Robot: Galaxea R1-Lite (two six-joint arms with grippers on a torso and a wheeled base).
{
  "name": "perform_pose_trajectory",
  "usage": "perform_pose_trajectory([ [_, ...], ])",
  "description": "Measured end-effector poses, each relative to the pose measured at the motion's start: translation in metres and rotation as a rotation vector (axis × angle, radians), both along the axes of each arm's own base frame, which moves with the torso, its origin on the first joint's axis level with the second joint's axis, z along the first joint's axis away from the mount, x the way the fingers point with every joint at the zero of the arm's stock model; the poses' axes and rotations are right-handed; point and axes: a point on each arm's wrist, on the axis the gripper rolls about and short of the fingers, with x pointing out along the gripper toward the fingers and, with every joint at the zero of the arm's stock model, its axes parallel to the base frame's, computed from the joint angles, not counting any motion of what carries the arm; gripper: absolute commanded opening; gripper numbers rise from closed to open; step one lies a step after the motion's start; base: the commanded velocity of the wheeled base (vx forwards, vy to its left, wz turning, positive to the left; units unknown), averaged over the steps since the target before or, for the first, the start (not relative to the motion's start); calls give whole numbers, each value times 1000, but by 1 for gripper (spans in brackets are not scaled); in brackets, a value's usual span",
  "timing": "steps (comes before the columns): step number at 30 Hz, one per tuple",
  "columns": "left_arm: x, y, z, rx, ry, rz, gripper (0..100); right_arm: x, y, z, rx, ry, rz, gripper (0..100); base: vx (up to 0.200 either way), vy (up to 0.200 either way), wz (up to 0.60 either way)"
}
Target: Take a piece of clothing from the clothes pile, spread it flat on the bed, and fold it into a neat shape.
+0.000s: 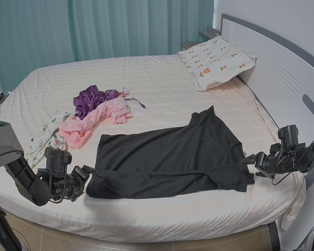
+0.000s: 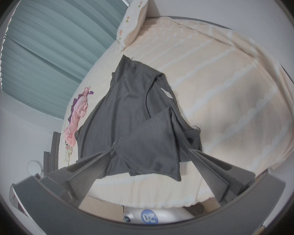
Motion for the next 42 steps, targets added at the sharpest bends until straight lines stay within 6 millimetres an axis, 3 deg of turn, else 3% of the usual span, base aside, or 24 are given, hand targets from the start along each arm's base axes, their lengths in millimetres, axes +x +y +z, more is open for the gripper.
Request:
perform_pose_trajectory([
  [6, -3, -1, 8, -6, -24, -5, 100, 5, -8, -6, 14, -61, -34, 100, 0, 0, 0],
  [18, -8, 0, 14, -32, -35, -26, 100, 4, -14, -15, 18, -36, -54, 100, 200, 0, 0],
  [28, -7, 0, 15, -13, -46, -41, 100, 2, -14, -16, 17, -31, -55, 100, 0, 0, 0],
  [35, -2, -1, 13, 127, -74, -192, 100, 1, -14, -17, 17, -28, -52, 100, 0, 0, 0],
  [42, 6, -4, -3, 205, -71, -432, 100, -3, -11, -18, 16, -33, -43, 100, 0, 0, 0],
])
